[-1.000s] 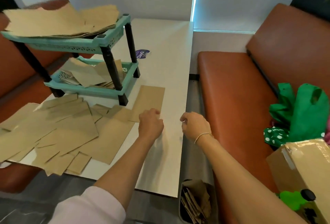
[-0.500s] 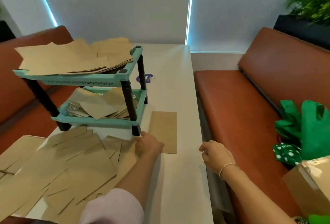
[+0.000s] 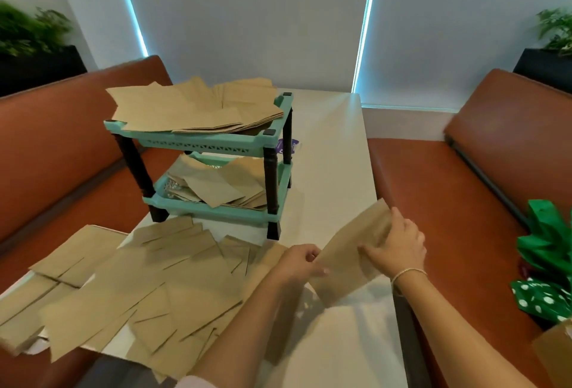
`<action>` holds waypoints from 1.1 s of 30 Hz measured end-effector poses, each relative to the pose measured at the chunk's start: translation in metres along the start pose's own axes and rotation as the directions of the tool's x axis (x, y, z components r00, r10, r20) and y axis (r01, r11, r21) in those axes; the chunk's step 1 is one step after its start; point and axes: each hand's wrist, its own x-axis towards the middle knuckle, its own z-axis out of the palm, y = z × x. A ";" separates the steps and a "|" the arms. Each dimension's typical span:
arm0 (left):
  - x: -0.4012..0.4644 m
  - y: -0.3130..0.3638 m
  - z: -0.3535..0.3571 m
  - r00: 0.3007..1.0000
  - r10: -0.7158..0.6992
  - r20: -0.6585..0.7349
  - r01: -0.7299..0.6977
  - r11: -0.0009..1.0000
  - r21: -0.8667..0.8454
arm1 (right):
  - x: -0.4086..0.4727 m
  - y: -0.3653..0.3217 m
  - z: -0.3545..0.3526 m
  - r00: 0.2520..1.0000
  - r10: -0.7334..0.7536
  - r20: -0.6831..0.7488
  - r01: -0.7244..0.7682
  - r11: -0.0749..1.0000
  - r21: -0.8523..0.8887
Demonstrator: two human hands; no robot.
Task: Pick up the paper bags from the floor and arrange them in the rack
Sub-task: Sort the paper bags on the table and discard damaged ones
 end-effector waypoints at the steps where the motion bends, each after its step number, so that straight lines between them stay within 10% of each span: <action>1: -0.006 -0.004 -0.006 1.000 -0.002 0.019 0.002 1.000 -0.006 | 0.002 -0.001 -0.001 0.999 0.037 0.006 -0.037 0.999 0.029; 7: -0.021 -0.036 -0.028 0.979 -0.102 -0.179 0.102 0.995 -0.010 | -0.001 -0.018 0.005 0.983 -0.026 0.182 -0.011 0.981 0.195; 10: -0.019 -0.046 -0.035 0.903 -0.120 -0.412 0.253 0.924 0.286 | -0.007 -0.032 0.006 0.965 -0.153 0.215 0.135 0.986 0.095; 15: -0.021 -0.056 -0.036 0.916 -0.151 -0.373 0.338 0.792 0.509 | -0.009 -0.042 -0.001 0.967 -0.179 0.181 0.192 0.980 -0.057; 25: -0.019 -0.056 -0.034 0.901 -0.201 -0.384 0.312 0.916 0.251 | -0.024 -0.042 -0.012 0.978 -0.146 0.147 0.163 0.980 -0.110; 33: -0.033 -0.028 -0.040 0.997 -0.023 -0.075 0.020 0.999 -0.034 | -0.041 -0.054 0.000 0.929 -0.259 0.266 0.286 0.956 -0.068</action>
